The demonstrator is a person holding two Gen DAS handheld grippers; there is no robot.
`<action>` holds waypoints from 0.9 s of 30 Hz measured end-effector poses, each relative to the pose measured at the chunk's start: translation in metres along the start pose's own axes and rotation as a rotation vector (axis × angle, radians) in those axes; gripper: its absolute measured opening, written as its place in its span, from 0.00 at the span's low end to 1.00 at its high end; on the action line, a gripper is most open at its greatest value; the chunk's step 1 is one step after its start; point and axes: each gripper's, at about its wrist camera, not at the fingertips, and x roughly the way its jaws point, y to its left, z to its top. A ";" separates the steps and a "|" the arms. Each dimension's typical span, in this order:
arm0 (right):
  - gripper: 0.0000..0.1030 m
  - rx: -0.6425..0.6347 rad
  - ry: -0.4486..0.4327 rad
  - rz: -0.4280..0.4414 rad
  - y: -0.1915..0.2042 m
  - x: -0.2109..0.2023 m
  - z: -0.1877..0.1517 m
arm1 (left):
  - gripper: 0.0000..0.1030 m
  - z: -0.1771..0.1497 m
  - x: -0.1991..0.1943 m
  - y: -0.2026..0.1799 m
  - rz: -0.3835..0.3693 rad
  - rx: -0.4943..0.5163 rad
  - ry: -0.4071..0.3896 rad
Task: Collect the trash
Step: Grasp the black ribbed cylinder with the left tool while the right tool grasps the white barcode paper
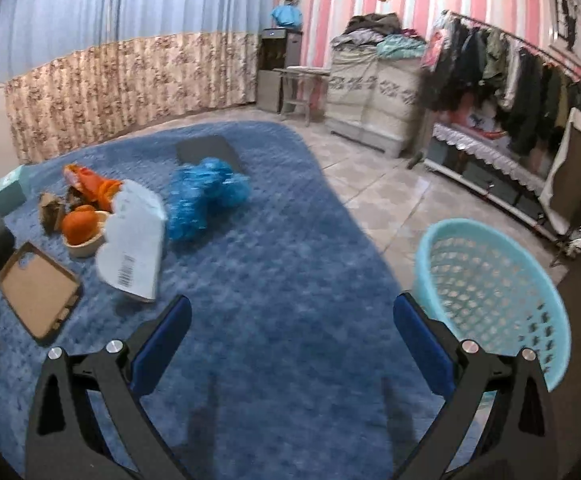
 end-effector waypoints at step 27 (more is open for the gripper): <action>0.08 -0.112 0.101 0.182 0.095 0.046 0.022 | 0.70 0.012 -0.018 0.019 -0.055 -0.073 -0.044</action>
